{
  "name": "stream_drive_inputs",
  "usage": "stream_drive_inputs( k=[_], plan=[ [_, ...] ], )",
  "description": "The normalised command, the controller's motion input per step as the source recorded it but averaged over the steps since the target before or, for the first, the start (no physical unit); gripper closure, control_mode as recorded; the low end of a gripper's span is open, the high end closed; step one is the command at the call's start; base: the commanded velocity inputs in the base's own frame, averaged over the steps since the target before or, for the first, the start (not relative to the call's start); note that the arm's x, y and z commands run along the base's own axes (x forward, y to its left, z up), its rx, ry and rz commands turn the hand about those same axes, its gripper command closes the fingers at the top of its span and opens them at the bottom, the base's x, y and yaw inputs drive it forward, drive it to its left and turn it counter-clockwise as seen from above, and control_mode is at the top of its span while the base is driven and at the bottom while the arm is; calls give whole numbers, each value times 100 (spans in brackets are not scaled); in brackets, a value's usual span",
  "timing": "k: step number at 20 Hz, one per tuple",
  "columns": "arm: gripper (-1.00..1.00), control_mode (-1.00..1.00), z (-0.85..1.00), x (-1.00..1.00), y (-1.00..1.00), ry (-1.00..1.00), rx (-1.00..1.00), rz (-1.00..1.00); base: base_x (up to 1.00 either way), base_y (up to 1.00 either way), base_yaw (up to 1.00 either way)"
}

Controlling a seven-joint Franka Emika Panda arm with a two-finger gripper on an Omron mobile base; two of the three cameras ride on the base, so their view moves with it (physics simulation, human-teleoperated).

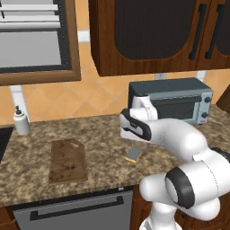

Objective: Pick up the sponge from the counter and clean the cutting board by briefly scrubbing or pressing down on the cutting board. Once finished, release the sponge.

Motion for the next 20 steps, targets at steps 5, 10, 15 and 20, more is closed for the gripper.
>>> stream_drive_inputs(
  k=[5,10,15,20],
  plan=[
    [-100,-100,-39,5,0,5,0,0,0,0,0],
    [-100,-100,-23,9,0,12,-2,0,0,0,0],
    [-100,-100,-23,15,4,5,-4,-1,0,0,0],
    [-100,-100,-3,19,2,0,0,-1,0,0,0]
  ],
)
